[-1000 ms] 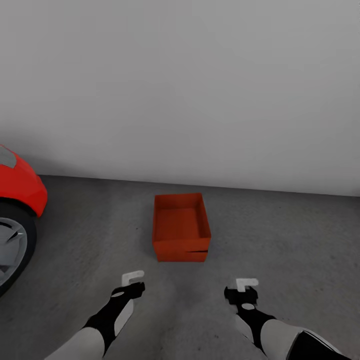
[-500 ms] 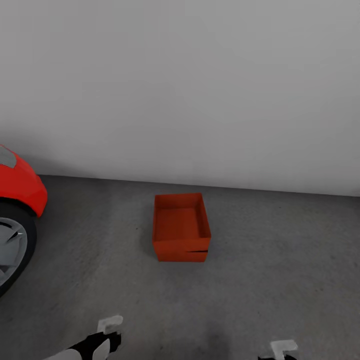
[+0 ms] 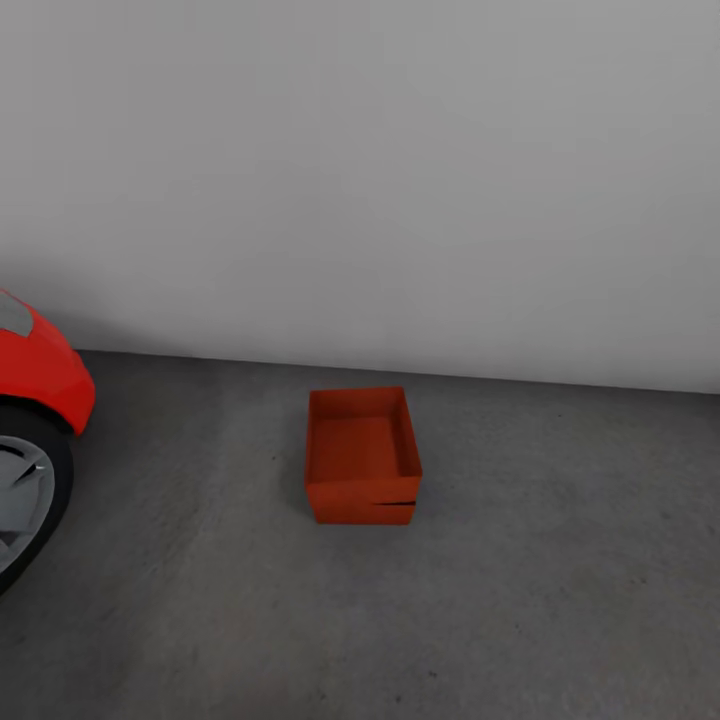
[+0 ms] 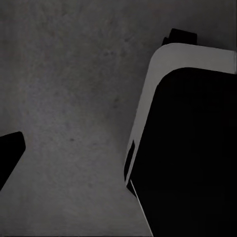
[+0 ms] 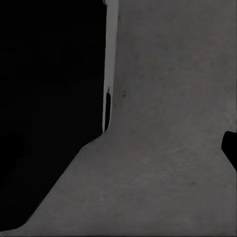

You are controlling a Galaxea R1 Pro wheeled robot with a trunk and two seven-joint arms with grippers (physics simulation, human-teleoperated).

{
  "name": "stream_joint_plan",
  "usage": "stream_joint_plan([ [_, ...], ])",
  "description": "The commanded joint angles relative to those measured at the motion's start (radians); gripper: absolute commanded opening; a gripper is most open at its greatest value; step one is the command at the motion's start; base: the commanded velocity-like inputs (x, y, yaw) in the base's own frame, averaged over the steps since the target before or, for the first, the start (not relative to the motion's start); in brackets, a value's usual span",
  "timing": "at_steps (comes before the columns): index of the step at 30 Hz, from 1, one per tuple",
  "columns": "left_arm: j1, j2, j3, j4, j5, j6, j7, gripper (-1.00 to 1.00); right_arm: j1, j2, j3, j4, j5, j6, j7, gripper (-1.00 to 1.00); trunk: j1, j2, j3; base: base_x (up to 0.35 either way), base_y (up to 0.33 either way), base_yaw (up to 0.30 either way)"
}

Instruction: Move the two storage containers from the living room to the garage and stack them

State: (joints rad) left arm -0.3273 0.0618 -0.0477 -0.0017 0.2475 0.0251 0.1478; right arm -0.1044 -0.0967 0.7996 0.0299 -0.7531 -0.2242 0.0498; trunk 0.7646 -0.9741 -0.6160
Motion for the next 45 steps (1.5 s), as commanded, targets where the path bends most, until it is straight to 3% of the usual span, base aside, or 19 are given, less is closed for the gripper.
stream_joint_plan([
  [1, 0.006, -0.001, -0.006, 0.0, 0.008, -0.024, -0.006, 1.0, 0.004, 0.002, 0.008, 0.003, -0.028, -0.005, 0.004, 1.0, 0.0, 0.0, 0.001, 0.0, 0.0, 0.0],
  [6, 0.015, 0.0, -0.006, 0.0, 0.014, -0.091, -0.013, 1.0, 0.011, 0.002, 0.008, 0.003, -0.054, -0.005, -0.004, 1.0, 0.0, 0.0, 0.008, 0.0, 0.0, 0.0],
  [11, 0.017, -0.001, -0.006, -0.002, 0.01, -0.113, -0.014, 1.0, 0.012, 0.003, 0.01, 0.003, -0.057, -0.006, -0.011, 1.0, 0.0, 0.0, 0.016, 0.0, 0.0, 0.0],
  [45, 0.017, -0.002, -0.006, -0.003, 0.01, -0.119, -0.014, 1.0, 0.012, 0.007, 0.019, 0.002, -0.039, -0.004, -0.002, 1.0, 0.0, 0.0, 0.071, 0.0, 0.0, 0.0],
])
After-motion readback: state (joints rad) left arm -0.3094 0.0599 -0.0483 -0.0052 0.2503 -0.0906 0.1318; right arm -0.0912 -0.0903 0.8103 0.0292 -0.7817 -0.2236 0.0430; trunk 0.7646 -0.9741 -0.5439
